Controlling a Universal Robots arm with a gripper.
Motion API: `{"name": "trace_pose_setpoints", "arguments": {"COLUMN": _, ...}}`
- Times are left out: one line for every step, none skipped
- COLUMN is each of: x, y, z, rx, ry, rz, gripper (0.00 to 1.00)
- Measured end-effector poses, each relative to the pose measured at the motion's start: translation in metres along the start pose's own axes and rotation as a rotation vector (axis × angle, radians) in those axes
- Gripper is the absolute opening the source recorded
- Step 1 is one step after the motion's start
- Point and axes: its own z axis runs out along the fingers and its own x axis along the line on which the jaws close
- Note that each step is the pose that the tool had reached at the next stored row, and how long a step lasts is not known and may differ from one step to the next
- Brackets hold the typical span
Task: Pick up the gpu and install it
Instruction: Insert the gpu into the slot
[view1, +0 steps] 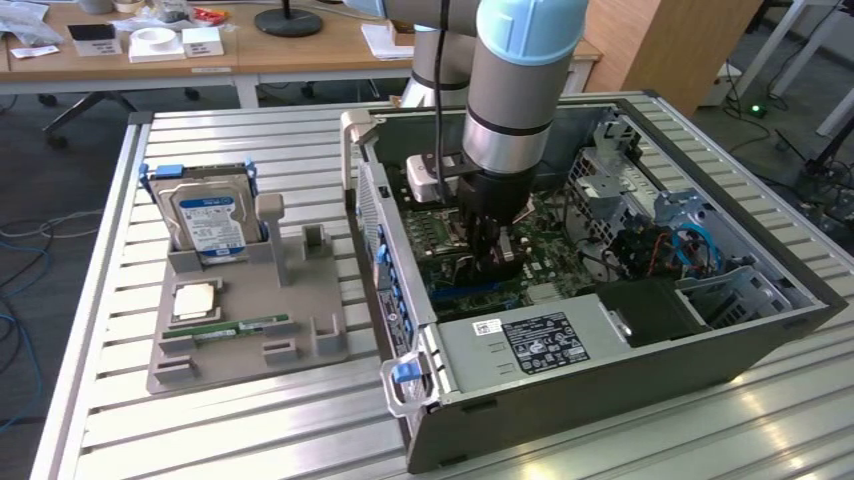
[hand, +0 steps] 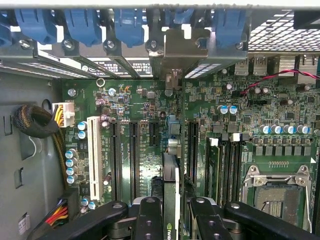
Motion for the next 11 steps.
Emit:
{"name": "trace_pose_setpoints", "arguments": {"x": 0.0000, "y": 0.0000, "z": 0.0000, "rx": 0.0000, "ry": 0.0000, "rz": 0.000, "gripper": 0.26}}
{"name": "trace_pose_setpoints", "arguments": {"x": 0.0000, "y": 0.0000, "z": 0.0000, "rx": 0.0000, "ry": 0.0000, "rz": 0.000, "gripper": 0.26}}
{"name": "trace_pose_setpoints", "arguments": {"x": 0.0000, "y": 0.0000, "z": 0.0000, "rx": 0.0000, "ry": 0.0000, "rz": 0.000, "gripper": 0.26}}
{"name": "trace_pose_setpoints", "arguments": {"x": 0.0000, "y": 0.0000, "z": 0.0000, "rx": -0.0001, "ry": 0.0000, "rz": 0.000, "gripper": 0.26}}
{"name": "trace_pose_setpoints", "arguments": {"x": 0.0000, "y": 0.0000, "z": 0.0000, "rx": -0.0001, "ry": 0.0001, "rz": 0.000, "gripper": 0.26}}
{"name": "trace_pose_setpoints", "arguments": {"x": 0.0000, "y": 0.0000, "z": 0.0001, "rx": -0.0001, "ry": 0.0002, "rz": 0.000, "gripper": 0.26}}
{"name": "trace_pose_setpoints", "arguments": {"x": 0.0000, "y": 0.0000, "z": 0.0002, "rx": -0.0001, "ry": 0.0002, "rz": 0.000, "gripper": 0.26}}
{"name": "trace_pose_setpoints", "arguments": {"x": 0.0000, "y": 0.0000, "z": 0.0003, "rx": -0.0001, "ry": 0.0001, "rz": 0.000, "gripper": 0.26}}
{"name": "trace_pose_setpoints", "arguments": {"x": 0.0000, "y": 0.0000, "z": 0.0004, "rx": -0.0002, "ry": 0.0002, "rz": 0.000, "gripper": 0.26}}
{"name": "trace_pose_setpoints", "arguments": {"x": 0.0000, "y": 0.0000, "z": 0.0005, "rx": -0.0001, "ry": 0.0001, "rz": 0.000, "gripper": 0.26}}
{"name": "trace_pose_setpoints", "arguments": {"x": 0.0000, "y": 0.0000, "z": 0.0005, "rx": -0.0001, "ry": 0.0001, "rz": 0.000, "gripper": 0.26}}
